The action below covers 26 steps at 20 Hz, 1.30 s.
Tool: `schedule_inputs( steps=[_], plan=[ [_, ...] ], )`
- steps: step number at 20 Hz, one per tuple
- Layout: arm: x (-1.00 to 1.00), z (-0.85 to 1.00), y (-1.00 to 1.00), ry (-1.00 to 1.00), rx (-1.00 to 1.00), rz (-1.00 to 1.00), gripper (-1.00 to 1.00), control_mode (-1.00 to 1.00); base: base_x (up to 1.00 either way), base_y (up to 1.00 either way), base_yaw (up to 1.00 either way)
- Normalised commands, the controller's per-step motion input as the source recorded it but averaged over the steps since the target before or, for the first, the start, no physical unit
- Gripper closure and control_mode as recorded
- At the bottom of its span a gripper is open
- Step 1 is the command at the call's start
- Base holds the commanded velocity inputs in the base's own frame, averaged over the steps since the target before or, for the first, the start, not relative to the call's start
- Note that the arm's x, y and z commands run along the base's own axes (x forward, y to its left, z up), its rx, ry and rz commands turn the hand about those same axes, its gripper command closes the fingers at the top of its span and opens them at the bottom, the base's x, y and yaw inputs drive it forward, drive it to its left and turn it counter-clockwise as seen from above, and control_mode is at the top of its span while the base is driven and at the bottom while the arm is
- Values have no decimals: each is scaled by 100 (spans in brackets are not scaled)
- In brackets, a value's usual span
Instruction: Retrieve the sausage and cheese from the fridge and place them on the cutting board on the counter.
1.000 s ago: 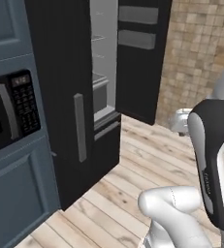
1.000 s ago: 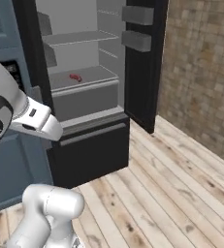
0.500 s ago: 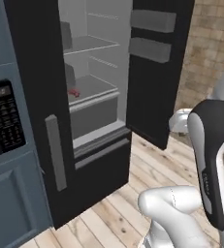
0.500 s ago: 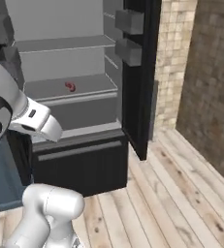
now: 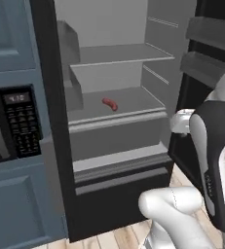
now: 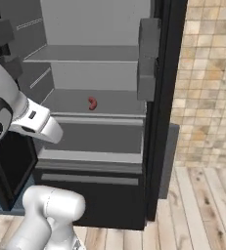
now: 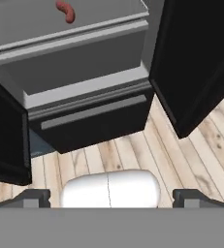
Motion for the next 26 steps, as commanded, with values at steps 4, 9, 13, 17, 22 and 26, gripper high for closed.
schedule_inputs(
  steps=[4, 9, 13, 17, 22, 26],
  plan=[
    [0, 0, 0, 0, 0, 0, -100, 100, 51, -63, 42],
    [0, 0, 0, 0, 0, 0, -100, 100, 53, -19, 23],
    [0, 0, 0, 0, 0, 0, -100, 100, 75, -5, 20],
    [0, 0, 0, 0, 0, 0, -100, 100, 98, 0, 5],
    [0, 0, 0, 0, 0, 0, -100, 100, 100, -16, 0],
    [43, -26, 0, 8, 0, 0, -100, -100, 50, -5, 0]
  ],
)
